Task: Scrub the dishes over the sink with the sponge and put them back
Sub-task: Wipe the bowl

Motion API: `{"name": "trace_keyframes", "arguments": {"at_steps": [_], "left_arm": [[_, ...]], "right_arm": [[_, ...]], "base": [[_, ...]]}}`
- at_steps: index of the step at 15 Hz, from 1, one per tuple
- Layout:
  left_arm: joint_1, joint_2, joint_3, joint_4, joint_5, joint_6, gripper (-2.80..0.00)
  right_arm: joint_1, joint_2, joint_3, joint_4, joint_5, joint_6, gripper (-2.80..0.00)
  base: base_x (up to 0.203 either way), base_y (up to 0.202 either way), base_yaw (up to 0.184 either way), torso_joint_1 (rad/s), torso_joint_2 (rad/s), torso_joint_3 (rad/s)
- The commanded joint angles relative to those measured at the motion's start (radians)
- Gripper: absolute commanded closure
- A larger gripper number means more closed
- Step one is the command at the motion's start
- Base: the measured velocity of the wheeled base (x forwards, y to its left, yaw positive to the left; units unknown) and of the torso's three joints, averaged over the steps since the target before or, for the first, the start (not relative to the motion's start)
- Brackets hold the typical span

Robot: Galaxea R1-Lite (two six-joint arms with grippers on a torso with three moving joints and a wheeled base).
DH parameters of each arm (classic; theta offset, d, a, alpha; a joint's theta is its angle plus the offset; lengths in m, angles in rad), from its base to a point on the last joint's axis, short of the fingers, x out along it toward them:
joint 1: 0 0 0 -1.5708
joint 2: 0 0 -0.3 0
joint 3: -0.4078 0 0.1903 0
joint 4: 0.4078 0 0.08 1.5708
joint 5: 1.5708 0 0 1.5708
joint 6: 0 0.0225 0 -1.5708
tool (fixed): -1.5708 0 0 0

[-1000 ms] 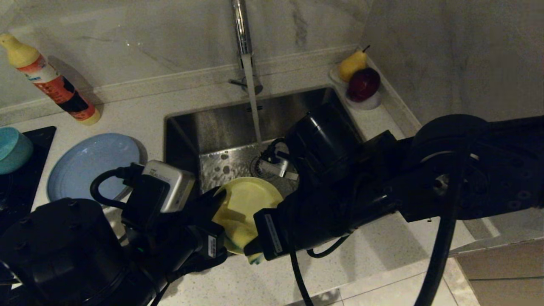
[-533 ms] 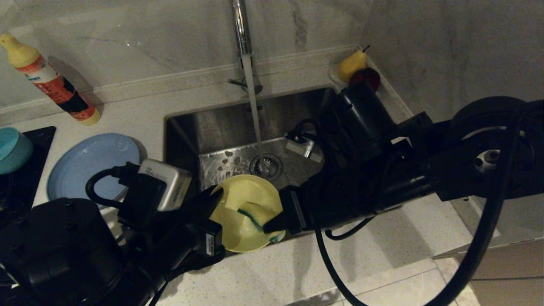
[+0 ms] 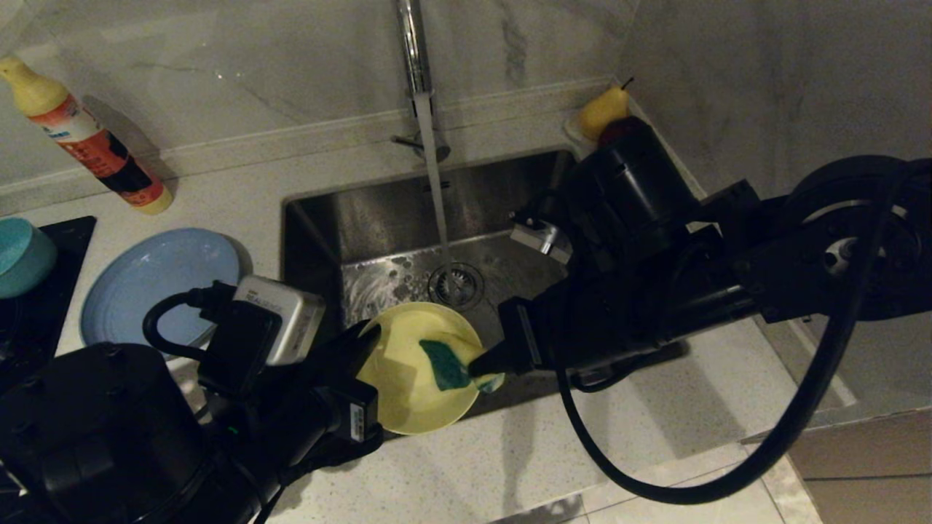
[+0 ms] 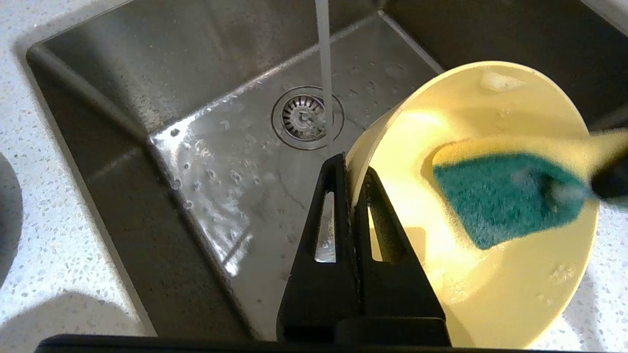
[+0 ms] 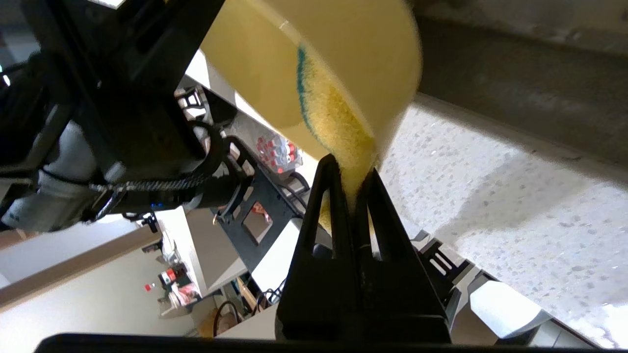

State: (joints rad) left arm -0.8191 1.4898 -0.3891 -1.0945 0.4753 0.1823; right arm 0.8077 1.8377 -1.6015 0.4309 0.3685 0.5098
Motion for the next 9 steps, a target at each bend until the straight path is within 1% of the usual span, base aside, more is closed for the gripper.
{"name": "trace_keyframes", "arguments": {"at_steps": [1, 4, 9], "left_arm": [[-0.001, -0.005, 0.001, -0.005, 0.002, -0.001, 0.00], [-0.002, -0.011, 0.004, -0.004, 0.002, -0.001, 0.00], [-0.002, -0.014, 0.021, -0.004, -0.003, 0.000, 0.00]], "right_arm": [[-0.017, 0.011, -0.019, -0.018, 0.003, 0.002, 0.00], [-0.024, 0.021, -0.029, -0.099, 0.005, 0.009, 0.00], [-0.024, 0.041, -0.092, -0.106, 0.009, 0.009, 0.00]], "base": [[0.000, 0.000, 0.000, 0.000, 0.00, 0.000], [0.000, 0.000, 0.000, 0.000, 0.00, 0.000], [0.000, 0.000, 0.000, 0.000, 0.00, 0.000]]}}
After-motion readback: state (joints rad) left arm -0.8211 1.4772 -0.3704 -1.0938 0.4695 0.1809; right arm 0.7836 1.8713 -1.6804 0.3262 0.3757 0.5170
